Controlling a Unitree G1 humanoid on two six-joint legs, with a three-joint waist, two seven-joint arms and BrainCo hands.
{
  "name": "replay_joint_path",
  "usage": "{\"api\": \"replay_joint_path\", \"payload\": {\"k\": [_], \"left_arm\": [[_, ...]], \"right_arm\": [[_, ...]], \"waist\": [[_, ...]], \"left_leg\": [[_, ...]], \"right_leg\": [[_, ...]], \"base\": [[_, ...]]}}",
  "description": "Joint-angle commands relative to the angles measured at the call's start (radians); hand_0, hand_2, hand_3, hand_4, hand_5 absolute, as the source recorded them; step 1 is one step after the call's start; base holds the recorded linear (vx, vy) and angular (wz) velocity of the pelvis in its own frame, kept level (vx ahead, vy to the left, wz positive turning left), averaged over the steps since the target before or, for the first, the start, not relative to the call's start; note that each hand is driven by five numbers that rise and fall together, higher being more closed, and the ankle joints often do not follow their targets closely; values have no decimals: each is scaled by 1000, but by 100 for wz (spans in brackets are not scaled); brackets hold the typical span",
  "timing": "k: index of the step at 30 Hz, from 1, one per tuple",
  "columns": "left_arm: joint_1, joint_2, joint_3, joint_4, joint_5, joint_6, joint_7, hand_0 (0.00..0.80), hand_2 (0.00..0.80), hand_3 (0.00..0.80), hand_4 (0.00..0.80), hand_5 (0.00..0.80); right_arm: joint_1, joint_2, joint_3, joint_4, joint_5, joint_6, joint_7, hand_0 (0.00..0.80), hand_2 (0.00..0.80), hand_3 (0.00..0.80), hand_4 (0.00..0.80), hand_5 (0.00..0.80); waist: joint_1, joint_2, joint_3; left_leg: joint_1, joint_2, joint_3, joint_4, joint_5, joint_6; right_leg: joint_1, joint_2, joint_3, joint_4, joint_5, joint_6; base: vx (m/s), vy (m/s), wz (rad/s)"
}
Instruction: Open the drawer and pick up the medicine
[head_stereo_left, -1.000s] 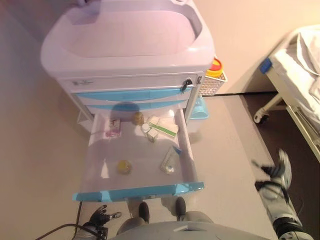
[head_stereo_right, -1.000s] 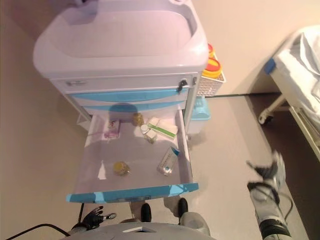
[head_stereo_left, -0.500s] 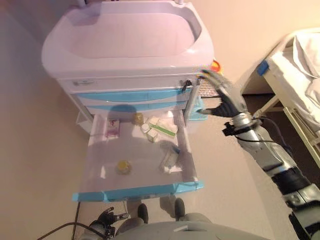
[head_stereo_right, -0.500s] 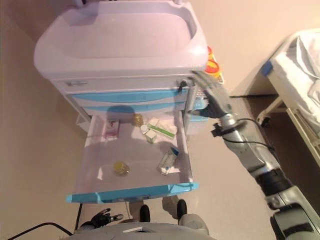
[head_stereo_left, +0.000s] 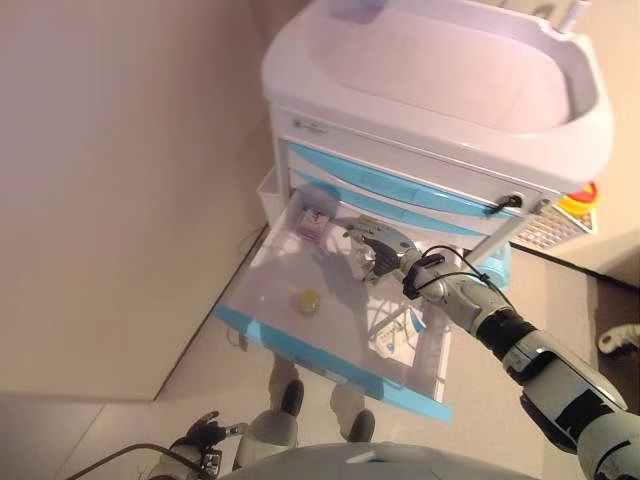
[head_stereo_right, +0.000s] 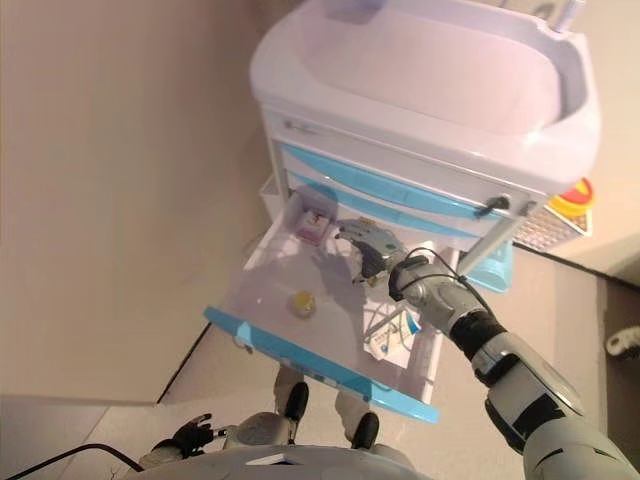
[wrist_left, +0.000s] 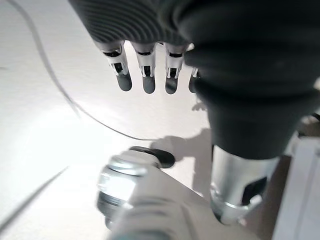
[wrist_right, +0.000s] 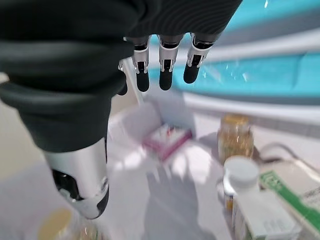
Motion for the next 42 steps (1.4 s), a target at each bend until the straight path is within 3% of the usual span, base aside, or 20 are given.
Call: {"api": "replay_joint_path", "payload": {"k": [1, 8, 19, 29, 42], "left_arm": [[-14, 22, -37, 48, 9, -38, 2, 0, 0, 0, 0, 0], [-13, 27, -35, 51, 11, -49, 3, 0, 0, 0, 0, 0], [-16, 56, -59, 12, 19, -85, -13, 0, 0, 0, 0, 0], [-25, 62, -67, -10, 16, -87, -11, 0, 0, 0, 0, 0], [-18, 43, -90, -18, 11, -91, -6, 0, 0, 0, 0, 0]], "right_arm": [[-113, 14, 48, 56, -55, 3, -8, 0, 0, 0, 0, 0], [-125, 36, 65, 116, -85, 7, 0, 0, 0, 0, 0, 0], [-139, 87, 123, 238, -213, -1, 21, 0, 0, 0, 0, 0], [-133, 98, 134, 239, -215, -17, -2, 0, 0, 0, 0, 0], [-125, 136, 110, 268, -226, -9, -98, 0, 0, 0, 0, 0]], "waist": [[49, -21, 20], [70, -27, 28], [130, -40, 67], [138, -42, 67], [145, -18, 69]], "left_leg": [[11, -40, -8, 2, -119, -2], [9, -45, -30, 10, -121, -2], [-15, -50, -103, 16, -104, -4], [-38, -48, -116, 5, -83, -11], [-48, -50, -125, 2, -76, -13]], "right_leg": [[13, -21, -16, 45, -59, 33], [18, -21, -30, 50, -65, 29], [22, -7, -60, 51, -74, 19], [11, -7, -76, 42, -73, 20], [8, -16, -88, 44, -76, 25]], "base": [[11, -17, 40], [14, -4, 20], [8, -20, 15], [0, 7, 6], [-5, 15, 2]]}}
